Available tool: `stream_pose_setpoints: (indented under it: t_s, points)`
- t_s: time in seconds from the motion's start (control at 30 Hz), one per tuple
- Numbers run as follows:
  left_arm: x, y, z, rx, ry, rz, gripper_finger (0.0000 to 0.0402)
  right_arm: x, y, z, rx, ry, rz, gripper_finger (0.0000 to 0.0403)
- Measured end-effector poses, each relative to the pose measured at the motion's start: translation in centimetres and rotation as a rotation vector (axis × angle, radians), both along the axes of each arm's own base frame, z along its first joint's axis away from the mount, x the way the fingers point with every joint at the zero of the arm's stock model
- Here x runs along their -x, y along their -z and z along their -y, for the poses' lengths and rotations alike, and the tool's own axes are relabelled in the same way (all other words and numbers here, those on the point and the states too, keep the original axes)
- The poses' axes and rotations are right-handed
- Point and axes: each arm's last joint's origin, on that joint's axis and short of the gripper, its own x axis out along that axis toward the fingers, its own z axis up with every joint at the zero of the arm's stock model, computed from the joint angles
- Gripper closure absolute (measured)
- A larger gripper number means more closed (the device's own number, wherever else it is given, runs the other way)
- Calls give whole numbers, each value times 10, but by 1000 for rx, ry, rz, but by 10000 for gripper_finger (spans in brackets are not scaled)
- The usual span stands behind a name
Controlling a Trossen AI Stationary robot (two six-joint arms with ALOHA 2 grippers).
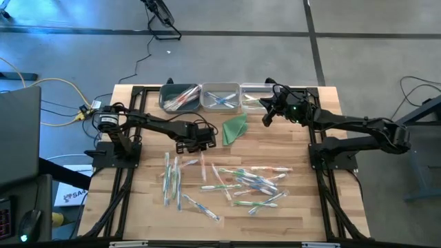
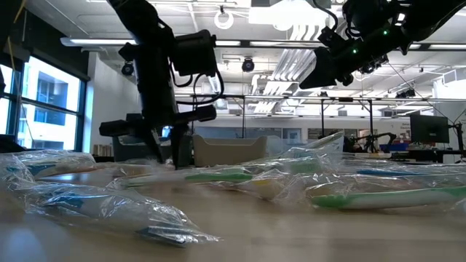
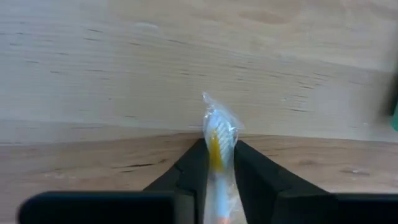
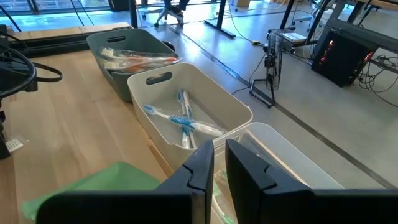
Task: Pick & Place Toothbrushes
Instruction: Put the orange toothbrush into the dark blue bin
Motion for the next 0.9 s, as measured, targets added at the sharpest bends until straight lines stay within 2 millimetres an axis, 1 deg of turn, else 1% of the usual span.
stream_pose_setpoints:
  t_s: [0.1, 0.17, 0.33, 0.67, 0.83, 0.9]
  points:
    - [-5, -2, 0, -4, -1, 51, 363, 0, 0, 0, 0, 0, 0, 369]
    - [-8, -3, -1, -8, 1, 77, 371, 0, 0, 0, 0, 0, -1, 369]
    - [-13, -4, -2, -49, 9, 130, 375, 0, 1, 0, -5, 0, -9, 369]
    - [-12, -6, -3, -101, 33, 119, 378, 1, 3, 0, -16, 0, -31, 369]
    - [-15, -13, -5, -154, 81, 95, 382, 1, 3, 0, -16, 0, -32, 369]
    - [-18, -21, -7, -186, 106, 98, 389, 1, 3, 0, -16, 0, -32, 369]
